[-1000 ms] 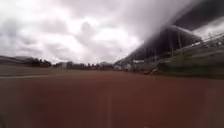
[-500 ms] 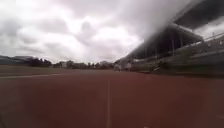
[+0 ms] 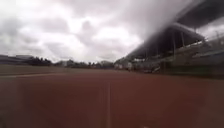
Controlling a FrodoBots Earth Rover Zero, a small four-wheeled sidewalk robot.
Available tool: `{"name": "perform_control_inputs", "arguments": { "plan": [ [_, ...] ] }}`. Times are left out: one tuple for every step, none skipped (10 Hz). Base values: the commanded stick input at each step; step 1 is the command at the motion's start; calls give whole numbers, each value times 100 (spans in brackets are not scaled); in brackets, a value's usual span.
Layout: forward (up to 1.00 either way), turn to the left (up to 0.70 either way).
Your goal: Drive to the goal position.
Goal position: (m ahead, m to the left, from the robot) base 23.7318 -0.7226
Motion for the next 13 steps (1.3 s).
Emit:
{"name": "perform_control_inputs", "arguments": {
  "plan": [
    [70,0],
    [70,0],
    [70,0],
    [70,0],
    [70,0],
    [70,0],
    [70,0],
    [70,0],
    [70,0],
    [70,0],
    [70,0],
    [70,0],
    [70,0]
  ]
}}
